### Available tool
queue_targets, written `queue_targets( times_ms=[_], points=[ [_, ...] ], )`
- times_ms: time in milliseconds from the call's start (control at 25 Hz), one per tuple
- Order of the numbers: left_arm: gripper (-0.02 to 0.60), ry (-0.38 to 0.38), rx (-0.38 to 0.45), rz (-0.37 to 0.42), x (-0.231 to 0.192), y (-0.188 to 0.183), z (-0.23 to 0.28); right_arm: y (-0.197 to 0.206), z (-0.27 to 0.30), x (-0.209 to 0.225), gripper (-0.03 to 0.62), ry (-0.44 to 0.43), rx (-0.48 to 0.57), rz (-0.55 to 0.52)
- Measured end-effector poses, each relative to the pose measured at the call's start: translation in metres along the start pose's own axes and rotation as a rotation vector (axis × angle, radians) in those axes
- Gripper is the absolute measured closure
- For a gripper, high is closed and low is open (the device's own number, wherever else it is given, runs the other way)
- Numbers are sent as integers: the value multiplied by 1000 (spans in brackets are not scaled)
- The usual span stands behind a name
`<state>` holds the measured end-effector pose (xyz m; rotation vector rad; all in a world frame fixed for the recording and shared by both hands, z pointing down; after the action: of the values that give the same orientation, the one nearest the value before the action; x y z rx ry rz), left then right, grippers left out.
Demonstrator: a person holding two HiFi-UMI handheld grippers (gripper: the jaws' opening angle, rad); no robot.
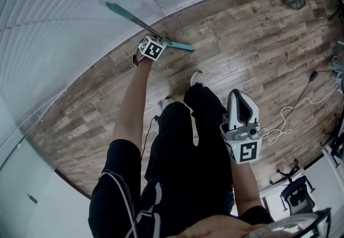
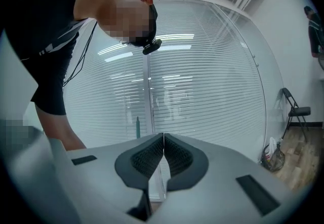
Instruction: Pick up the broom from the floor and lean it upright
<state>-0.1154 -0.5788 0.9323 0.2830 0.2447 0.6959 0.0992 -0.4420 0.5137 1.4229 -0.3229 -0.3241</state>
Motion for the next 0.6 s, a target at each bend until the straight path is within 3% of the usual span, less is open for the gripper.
queue_targets(
  times_ms=[320,600],
  points=[
    [479,-74,-66,-15,0,-12,4,-18,-1,15,576,-12,35,17],
    [476,-100,-82,10,9,-30,5,-6,-23,42,576,26,3,45]
  ],
)
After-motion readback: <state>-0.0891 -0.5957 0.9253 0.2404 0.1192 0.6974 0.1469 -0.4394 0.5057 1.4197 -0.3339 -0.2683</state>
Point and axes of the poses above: the fingertips, and each gripper's own axes: z forward along the fingers, x to its right, y out of its underside, the point moved 1 cm from there along -z, backward along the fingers, and after that the axes turned 5 degrees about -z, right-handed, at the moved point
